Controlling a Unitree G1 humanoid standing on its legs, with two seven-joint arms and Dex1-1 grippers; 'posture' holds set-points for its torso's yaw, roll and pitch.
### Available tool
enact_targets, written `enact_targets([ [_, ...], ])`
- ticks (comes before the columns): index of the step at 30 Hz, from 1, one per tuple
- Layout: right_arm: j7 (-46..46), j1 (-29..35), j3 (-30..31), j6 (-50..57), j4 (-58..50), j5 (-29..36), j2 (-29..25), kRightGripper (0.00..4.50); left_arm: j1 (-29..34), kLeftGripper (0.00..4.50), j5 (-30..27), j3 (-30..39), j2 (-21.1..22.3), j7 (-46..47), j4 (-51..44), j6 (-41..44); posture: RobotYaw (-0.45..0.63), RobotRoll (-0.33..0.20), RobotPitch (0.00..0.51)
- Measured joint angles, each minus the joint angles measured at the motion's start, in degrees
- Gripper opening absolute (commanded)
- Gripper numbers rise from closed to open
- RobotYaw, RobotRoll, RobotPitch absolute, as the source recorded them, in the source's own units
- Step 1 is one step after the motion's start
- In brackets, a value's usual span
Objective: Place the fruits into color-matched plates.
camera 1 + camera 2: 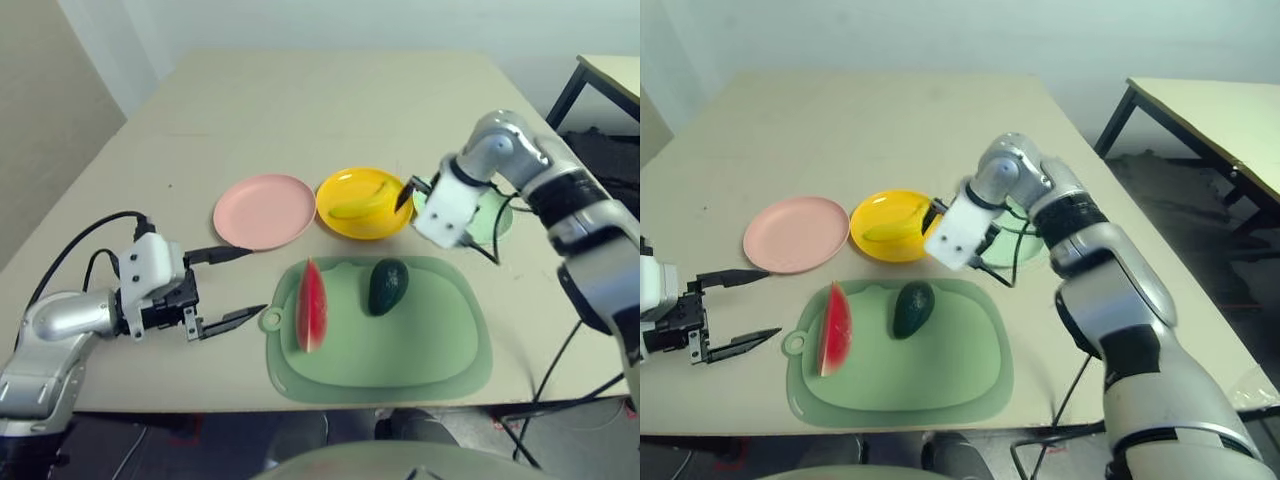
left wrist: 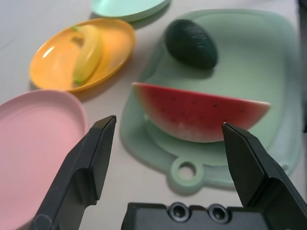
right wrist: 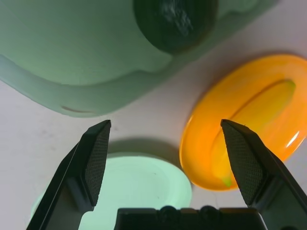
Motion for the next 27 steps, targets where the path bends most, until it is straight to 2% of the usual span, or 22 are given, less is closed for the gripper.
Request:
enact_targets([
  [4, 0.0, 2.4, 0.0, 8.4, -9.5, 2.3, -0.8, 4.48, -0.2, 4.5, 0.0, -0.4, 0.0, -0.9, 0.8, -0.1, 0.14, 0.0, 0.002],
  [10, 0.0, 6.7, 0.0, 19.4, -16.6, 3.6, -0.6, 4.48, 0.0, 4.5, 0.6, -0.5, 0.2, -0.9, 1.0, -0.1, 0.15, 0.0, 0.005],
  [27, -2.4, 9.7, 0.8, 24.8, -18.5, 0.5, 2.8, 4.48, 0.1, 4.5, 2.3, -1.3, 0.2, 0.1, 0.9, -0.1, 0.15, 0.0, 0.007],
])
